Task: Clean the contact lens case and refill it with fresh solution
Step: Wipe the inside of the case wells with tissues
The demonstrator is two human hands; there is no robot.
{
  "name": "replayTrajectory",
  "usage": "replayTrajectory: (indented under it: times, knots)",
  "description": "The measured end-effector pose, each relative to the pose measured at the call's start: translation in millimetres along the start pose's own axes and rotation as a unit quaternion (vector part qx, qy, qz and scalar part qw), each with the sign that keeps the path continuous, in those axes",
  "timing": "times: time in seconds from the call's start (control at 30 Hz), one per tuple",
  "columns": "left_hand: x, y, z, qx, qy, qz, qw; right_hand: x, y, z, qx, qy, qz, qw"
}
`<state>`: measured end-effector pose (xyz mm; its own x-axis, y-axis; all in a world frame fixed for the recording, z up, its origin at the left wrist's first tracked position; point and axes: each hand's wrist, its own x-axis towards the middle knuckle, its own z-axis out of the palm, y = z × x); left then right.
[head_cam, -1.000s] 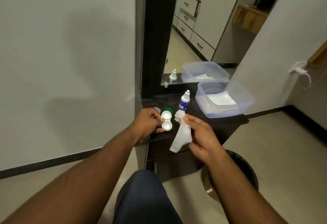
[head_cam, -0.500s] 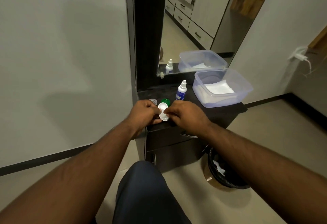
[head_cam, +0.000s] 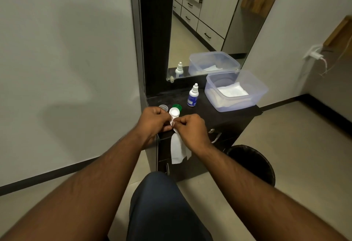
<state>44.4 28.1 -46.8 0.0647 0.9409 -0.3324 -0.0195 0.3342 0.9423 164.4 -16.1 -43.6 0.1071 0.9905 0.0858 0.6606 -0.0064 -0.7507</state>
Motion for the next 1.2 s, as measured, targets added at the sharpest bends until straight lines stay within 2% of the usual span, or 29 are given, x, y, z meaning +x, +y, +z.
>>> replayTrajectory:
  times: [0.07,0.13,0.23,0.43,0.57,0.63,0.67,0.7,0.73,0.77,0.83,0.87,0.9,0.93,0.97,1.0,1.03,1.07,1.13,1.2]
  knots:
    - [0,1,0,-0.004,-0.002,-0.007,1.0,1,3,-8,-0.06,-0.047,-0.063,0.995]
    - [-4,4,1,-0.009,-0.005,-0.002,1.0,7,3,-25,-0.15,-0.121,-0.136,0.972]
    - [-13,7,7,0.003,0.003,0.02,1.0,25,-6,-53,-0.325,-0.216,-0.241,0.888]
    - [-18,13,1,0.029,-0.008,0.004,1.0,31,-33,-64,-0.444,-0.229,-0.415,0.76]
    - [-17,9,2,0.036,-0.019,0.008,0.999,33,-32,-61,-0.561,-0.26,-0.448,0.645]
    - [-14,7,1,0.033,-0.014,0.021,0.999,37,-30,-62,-0.589,-0.253,-0.452,0.621]
    - [-12,6,1,0.033,-0.01,0.024,0.999,36,-27,-60,-0.585,-0.241,-0.449,0.631]
    - [-11,5,1,0.036,-0.007,0.025,0.999,34,-22,-56,-0.57,-0.222,-0.432,0.663]
    - [-11,4,2,0.04,-0.006,0.025,0.999,30,-16,-50,-0.536,-0.197,-0.393,0.72]
    - [-12,3,3,0.05,-0.006,0.026,0.998,24,-13,-42,-0.481,-0.171,-0.328,0.795]
    - [-12,2,3,0.073,-0.003,0.034,0.997,16,-12,-26,-0.3,-0.137,-0.13,0.935]
    - [-12,1,3,0.077,0.0,0.035,0.996,17,-12,-22,-0.166,-0.131,-0.013,0.977]
    - [-10,0,2,0.075,0.004,0.034,0.997,17,-13,-21,-0.002,-0.125,0.104,0.987]
    - [-9,0,2,0.073,0.007,0.032,0.997,15,-14,-23,0.168,-0.124,0.209,0.955]
    - [-7,-1,1,0.075,0.012,0.027,0.997,11,-14,-26,0.304,-0.118,0.282,0.902]
    - [-6,-2,1,0.075,0.014,0.022,0.997,7,-9,-28,0.376,-0.098,0.314,0.866]
    - [-6,-1,2,0.074,0.016,0.016,0.997,4,-3,-29,0.399,-0.071,0.319,0.857]
    - [-5,-1,2,0.071,0.016,0.013,0.997,2,2,-29,0.388,-0.041,0.304,0.869]
    - [-4,-2,3,0.061,0.014,0.01,0.998,-4,6,-26,0.323,0.007,0.229,0.918]
    - [-4,-1,3,0.058,0.006,0.01,0.998,-6,6,-26,0.206,0.014,0.111,0.972]
